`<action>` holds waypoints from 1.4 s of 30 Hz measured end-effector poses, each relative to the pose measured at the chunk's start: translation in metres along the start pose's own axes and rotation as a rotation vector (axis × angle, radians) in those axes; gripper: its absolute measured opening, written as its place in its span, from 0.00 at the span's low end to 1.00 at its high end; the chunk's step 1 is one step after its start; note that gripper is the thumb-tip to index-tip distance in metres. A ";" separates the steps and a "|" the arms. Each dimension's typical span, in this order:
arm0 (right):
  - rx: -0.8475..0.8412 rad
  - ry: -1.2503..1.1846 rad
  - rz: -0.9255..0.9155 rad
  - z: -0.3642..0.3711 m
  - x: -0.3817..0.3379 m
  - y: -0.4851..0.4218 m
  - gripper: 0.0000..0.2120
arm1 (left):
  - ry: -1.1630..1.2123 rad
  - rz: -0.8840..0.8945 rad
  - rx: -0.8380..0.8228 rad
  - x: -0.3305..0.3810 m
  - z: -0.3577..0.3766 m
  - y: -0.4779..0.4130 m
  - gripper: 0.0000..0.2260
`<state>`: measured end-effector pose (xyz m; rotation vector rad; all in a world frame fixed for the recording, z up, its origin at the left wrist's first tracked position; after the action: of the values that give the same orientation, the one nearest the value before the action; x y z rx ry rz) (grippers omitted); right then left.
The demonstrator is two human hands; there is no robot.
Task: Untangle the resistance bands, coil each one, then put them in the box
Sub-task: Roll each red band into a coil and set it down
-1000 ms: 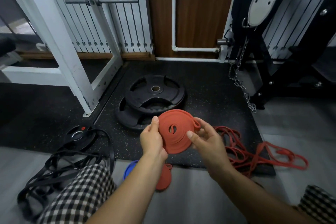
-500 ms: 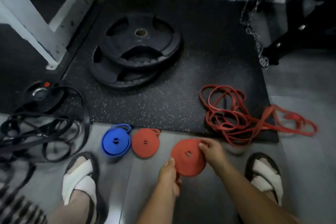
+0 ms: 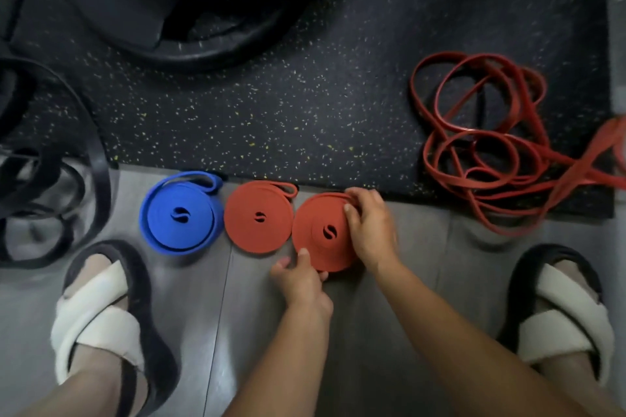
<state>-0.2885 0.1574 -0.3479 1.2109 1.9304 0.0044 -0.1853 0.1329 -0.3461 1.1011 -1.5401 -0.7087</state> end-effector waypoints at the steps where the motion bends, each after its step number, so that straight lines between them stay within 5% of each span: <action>1: 0.032 0.014 0.013 0.000 -0.001 0.001 0.12 | 0.006 -0.018 0.024 -0.001 0.000 0.001 0.03; 9: 0.185 0.584 -0.064 0.003 -0.011 -0.005 0.09 | -0.012 -0.022 0.063 -0.002 0.006 0.000 0.06; 17: 0.025 0.421 0.079 -0.002 -0.005 0.002 0.19 | -0.260 0.201 -0.116 -0.008 0.003 -0.004 0.09; 19: 0.048 0.336 0.091 -0.008 -0.001 0.007 0.22 | -0.333 0.175 -0.116 -0.018 0.001 -0.016 0.18; 24: 0.466 0.394 -0.007 -0.070 0.031 0.001 0.27 | -0.381 0.195 -0.143 -0.012 -0.007 -0.004 0.27; 27: 0.250 0.543 0.113 -0.109 0.053 -0.014 0.29 | -0.291 0.183 -0.165 0.011 -0.012 0.018 0.27; 29: 0.120 0.617 0.088 -0.126 0.061 -0.020 0.20 | -0.260 0.181 -0.210 0.020 -0.017 0.025 0.23; 34: 0.330 0.317 0.012 -0.189 0.003 -0.020 0.10 | -0.289 0.209 -0.390 0.057 -0.036 0.067 0.02; 39: 0.349 0.179 -0.310 -0.261 -0.092 0.010 0.03 | -0.348 0.342 -0.592 0.105 -0.038 0.146 0.03; 42: 0.496 -0.086 -0.438 -0.310 -0.148 0.046 0.04 | -0.440 0.523 -0.748 0.140 -0.046 0.203 0.04</action>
<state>-0.4273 0.1962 -0.0322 1.0365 2.1487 -0.7808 -0.1990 0.0907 -0.0994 -0.0255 -1.6108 -1.0693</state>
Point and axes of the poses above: each hand's wrist, its own y-axis away from the middle knuckle, its own z-axis out of the palm, x = y × z, the point moved 1 cm from there along -y, towards the middle knuckle, and after that the axes turned 1 degree about x, right-handed, at the moved point
